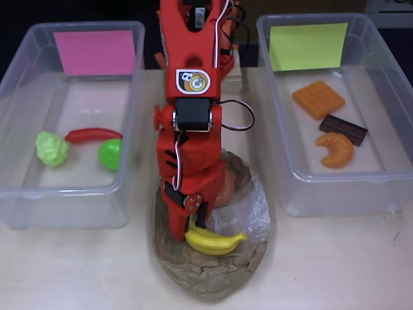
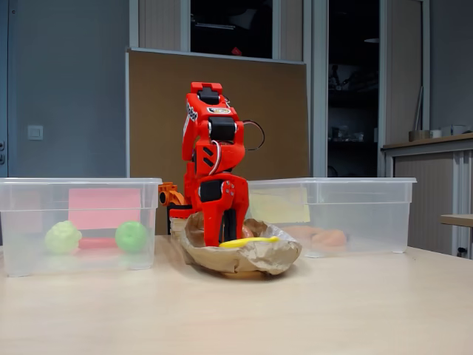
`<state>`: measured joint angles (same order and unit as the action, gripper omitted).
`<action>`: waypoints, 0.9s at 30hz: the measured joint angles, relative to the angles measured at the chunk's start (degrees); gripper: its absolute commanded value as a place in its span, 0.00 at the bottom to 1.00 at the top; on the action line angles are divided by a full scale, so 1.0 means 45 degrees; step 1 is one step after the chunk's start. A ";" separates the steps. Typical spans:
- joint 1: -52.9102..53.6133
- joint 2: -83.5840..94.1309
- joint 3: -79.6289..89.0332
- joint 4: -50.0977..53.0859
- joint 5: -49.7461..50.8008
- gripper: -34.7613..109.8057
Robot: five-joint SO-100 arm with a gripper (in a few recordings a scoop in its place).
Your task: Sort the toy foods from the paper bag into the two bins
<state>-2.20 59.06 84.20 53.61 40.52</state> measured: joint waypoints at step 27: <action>0.0098 0.5137 -0.1797 0.5898 -0.3340 0.29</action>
<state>-1.76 82.18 76.11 80.16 25.49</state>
